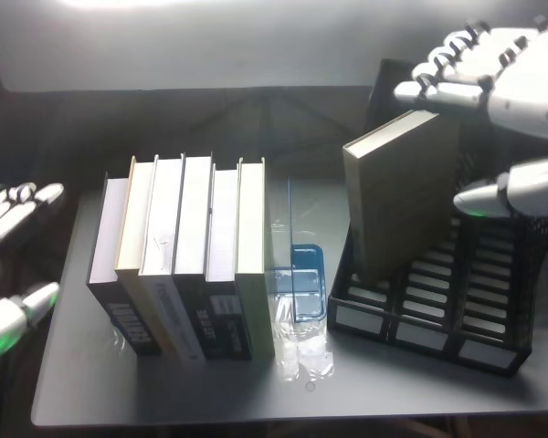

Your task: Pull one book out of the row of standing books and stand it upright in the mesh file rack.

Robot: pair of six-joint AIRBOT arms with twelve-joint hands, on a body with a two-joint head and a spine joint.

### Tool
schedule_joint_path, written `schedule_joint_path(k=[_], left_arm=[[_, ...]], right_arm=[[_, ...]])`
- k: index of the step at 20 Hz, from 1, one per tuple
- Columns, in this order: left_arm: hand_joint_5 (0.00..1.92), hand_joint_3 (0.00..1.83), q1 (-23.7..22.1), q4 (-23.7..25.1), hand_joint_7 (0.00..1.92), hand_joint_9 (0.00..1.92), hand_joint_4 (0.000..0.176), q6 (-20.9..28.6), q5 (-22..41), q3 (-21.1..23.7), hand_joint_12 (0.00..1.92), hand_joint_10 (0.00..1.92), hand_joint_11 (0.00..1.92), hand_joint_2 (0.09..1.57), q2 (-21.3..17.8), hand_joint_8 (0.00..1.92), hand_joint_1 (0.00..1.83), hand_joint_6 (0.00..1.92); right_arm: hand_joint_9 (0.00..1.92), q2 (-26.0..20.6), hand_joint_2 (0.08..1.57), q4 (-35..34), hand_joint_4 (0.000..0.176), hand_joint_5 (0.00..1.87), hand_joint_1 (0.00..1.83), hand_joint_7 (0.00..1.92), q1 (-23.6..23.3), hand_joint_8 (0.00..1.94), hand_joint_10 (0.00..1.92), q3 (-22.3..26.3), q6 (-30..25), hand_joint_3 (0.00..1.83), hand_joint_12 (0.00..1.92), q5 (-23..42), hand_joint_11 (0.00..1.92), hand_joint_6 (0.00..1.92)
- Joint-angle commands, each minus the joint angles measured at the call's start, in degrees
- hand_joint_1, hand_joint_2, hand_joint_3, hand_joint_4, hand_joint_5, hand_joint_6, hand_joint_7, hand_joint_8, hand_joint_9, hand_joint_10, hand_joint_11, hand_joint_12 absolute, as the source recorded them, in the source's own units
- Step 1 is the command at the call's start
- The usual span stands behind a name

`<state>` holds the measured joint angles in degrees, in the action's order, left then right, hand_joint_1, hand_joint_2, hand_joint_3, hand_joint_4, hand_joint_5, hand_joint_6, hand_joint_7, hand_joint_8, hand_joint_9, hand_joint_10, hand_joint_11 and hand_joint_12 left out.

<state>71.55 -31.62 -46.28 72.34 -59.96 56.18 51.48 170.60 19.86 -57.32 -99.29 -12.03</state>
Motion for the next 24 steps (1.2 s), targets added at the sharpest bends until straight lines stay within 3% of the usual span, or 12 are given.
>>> schedule_joint_path(k=[1,2,5,6,8,10,11,14,15,16,21,24], left_arm=[[0.0,0.0,-1.09,1.91,0.0,0.0,0.101,0.55,7.78,-0.29,0.0,0.0,0.0,1.43,-1.19,0.0,0.57,0.0],[0.0,0.0,-2.12,3.58,0.0,0.0,0.124,0.44,7.43,-0.32,0.0,0.0,0.0,1.42,-1.61,0.0,0.51,0.0],[0.0,0.0,-4.75,8.5,0.0,0.0,0.126,0.36,6.44,-0.38,0.0,0.0,0.0,1.42,-3.14,0.0,0.48,0.0],[0.0,0.0,-5.63,10.1,0.0,0.0,0.117,0.31,5.63,-0.56,0.0,0.0,0.0,1.42,-3.48,0.0,0.46,0.0],[0.0,0.0,-7.33,12.47,0.0,0.0,0.126,0.3,4.17,-0.94,0.0,0.0,0.0,1.42,-3.5,0.0,0.41,0.0],[0.0,0.0,-9.59,15.32,0.0,0.0,0.163,0.16,2.74,-1.06,0.0,0.0,0.0,1.41,-3.38,0.0,0.29,0.0],[0.0,0.0,-10.14,16.15,0.0,0.0,0.169,0.16,2.56,-1.14,0.0,0.0,0.0,1.41,-3.21,0.0,0.24,0.0],[0.0,0.0,-11.8,18.9,0.0,0.0,0.176,0.63,1.86,-1.27,0.0,0.0,0.0,1.42,-2.84,0.0,0.23,0.0],[0.0,0.0,-12.21,19.42,0.0,0.0,0.164,0.77,1.63,-1.35,0.0,0.0,0.0,1.42,-2.68,0.0,0.26,0.0],[0.0,0.0,-12.77,20.25,0.0,0.0,0.123,0.97,1.37,-1.51,0.0,0.0,0.0,1.42,-2.33,0.0,0.28,0.0],[0.0,0.0,-13.13,20.92,0.0,0.0,0.103,1.59,2.23,-1.7,0.0,0.0,0.0,1.41,-1.59,0.0,0.29,0.0],[0.0,0.0,-13.3,20.75,0.0,0.0,0.093,2.0,2.36,-2.01,0.0,0.0,0.0,1.42,-1.49,0.0,0.32,0.0]], right_arm=[[0.0,-1.14,1.22,1.97,0.009,0.0,0.24,0.0,1.18,0.0,0.0,0.58,-2.53,0.04,0.0,-11.76,0.0,0.0],[0.0,-2.05,1.25,1.97,0.019,0.0,0.24,0.0,3.18,0.0,0.0,1.12,-4.84,0.02,0.0,-14.42,0.0,0.0],[0.0,-5.54,1.26,1.97,0.023,0.0,0.23,0.0,11.37,0.0,0.0,2.02,-12.09,0.02,0.0,-22.46,0.0,0.0],[0.0,-6.16,1.31,1.97,0.048,0.0,0.26,0.0,14.18,0.0,0.0,2.14,-15.07,0.02,0.0,-25.39,0.0,0.0],[0.0,-6.82,1.25,1.97,0.056,0.0,0.25,0.0,17.27,0.0,0.0,2.35,-18.8,0.0,0.0,-28.5,0.0,0.0],[0.0,-7.66,1.23,1.97,0.058,0.0,0.28,0.0,20.62,0.0,0.0,2.77,-22.71,0.0,0.0,-32.41,0.0,0.0],[0.0,-7.93,1.22,1.97,0.038,0.0,0.29,0.0,21.92,0.0,0.0,2.93,-23.66,0.0,0.0,-33.75,0.0,0.0],[0.0,-7.73,1.23,1.97,0.044,0.0,0.31,0.0,23.74,0.0,0.0,3.58,-24.03,0.0,0.0,-36.62,0.0,0.0],[0.0,-7.56,1.23,1.97,0.068,0.0,0.33,0.0,23.88,0.0,0.0,3.65,-24.03,0.0,0.0,-37.04,0.0,0.0],[0.0,-7.17,1.24,1.97,0.057,0.0,0.35,0.0,24.48,0.0,0.0,3.7,-24.04,0.0,0.0,-37.83,0.0,0.0],[0.0,-6.8,1.22,1.97,0.075,0.0,0.33,0.0,25.21,0.0,0.0,3.94,-24.18,0.0,0.0,-39.23,0.0,0.0],[0.0,-6.64,1.21,1.97,0.064,0.0,0.35,0.0,25.32,0.0,0.0,3.93,-24.39,0.0,0.0,-39.39,0.0,0.0]])
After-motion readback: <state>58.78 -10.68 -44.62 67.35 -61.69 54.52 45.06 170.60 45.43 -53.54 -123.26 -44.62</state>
